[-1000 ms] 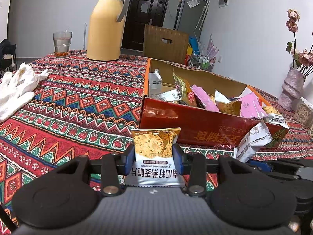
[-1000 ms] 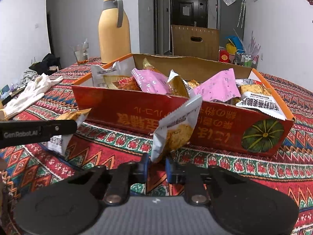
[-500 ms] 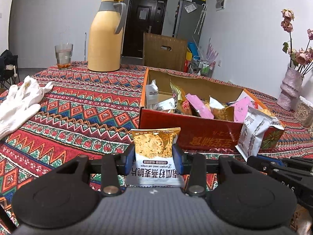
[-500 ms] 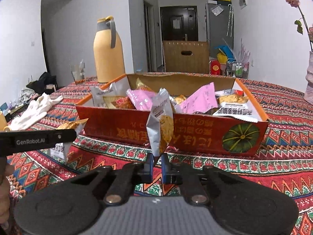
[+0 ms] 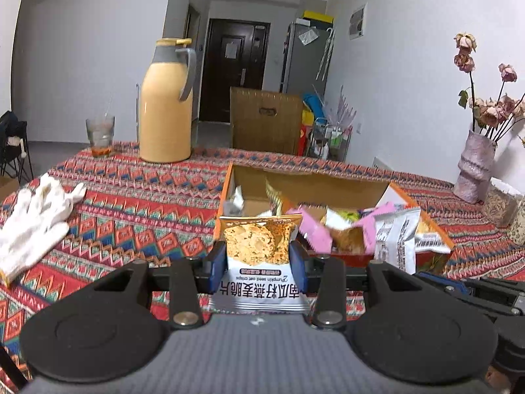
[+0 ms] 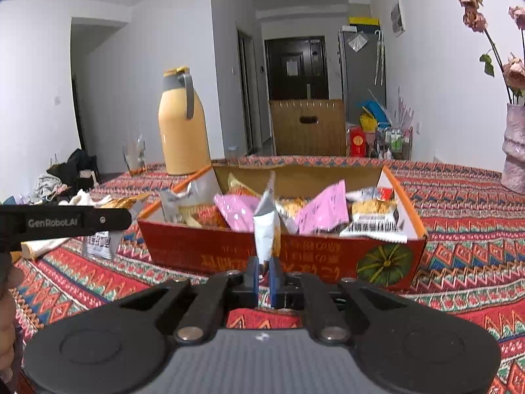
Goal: Organize snacks
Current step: 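Carry both held packets up and over the open box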
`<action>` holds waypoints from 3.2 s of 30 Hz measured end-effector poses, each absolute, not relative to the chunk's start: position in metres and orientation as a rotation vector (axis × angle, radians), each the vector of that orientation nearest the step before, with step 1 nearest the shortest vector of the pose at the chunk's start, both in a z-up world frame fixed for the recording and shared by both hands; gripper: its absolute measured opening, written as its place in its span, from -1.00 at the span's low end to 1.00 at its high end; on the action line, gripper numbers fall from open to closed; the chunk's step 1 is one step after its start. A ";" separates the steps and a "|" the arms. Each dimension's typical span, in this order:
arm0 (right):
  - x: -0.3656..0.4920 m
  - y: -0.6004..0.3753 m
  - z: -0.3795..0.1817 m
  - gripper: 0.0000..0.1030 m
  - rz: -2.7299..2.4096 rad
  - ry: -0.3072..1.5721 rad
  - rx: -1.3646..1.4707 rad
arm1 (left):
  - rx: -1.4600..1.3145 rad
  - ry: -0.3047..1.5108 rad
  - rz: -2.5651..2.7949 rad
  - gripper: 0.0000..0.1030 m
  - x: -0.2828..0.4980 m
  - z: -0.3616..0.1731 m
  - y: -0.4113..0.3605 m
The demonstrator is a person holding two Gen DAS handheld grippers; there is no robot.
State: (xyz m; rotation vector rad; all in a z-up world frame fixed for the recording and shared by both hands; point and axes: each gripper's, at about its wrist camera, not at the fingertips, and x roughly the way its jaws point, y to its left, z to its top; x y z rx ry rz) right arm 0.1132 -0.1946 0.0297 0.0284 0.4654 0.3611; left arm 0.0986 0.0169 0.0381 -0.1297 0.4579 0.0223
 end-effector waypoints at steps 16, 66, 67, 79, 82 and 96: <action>0.144 -0.196 0.052 -0.97 0.358 0.388 0.061 | -0.126 0.431 0.022 -0.19 0.138 0.062 0.002; 0.152 -0.178 0.053 -0.23 0.291 0.483 -0.009 | -0.100 0.431 0.014 -0.19 0.123 0.061 0.008; 0.155 -0.179 0.056 -0.23 0.285 0.471 -0.008 | -0.097 0.425 0.013 -0.19 0.126 0.063 0.006; 0.211 -0.184 0.074 -0.23 0.235 0.347 0.019 | -0.113 0.383 0.036 -0.19 0.183 0.078 -0.011; 0.226 -0.184 0.070 -0.23 0.220 0.328 0.038 | -0.130 0.371 0.068 -0.19 0.197 0.074 -0.012; 0.246 -0.183 0.036 -0.20 0.206 0.370 0.054 | -0.123 0.398 0.094 -0.12 0.219 0.038 -0.010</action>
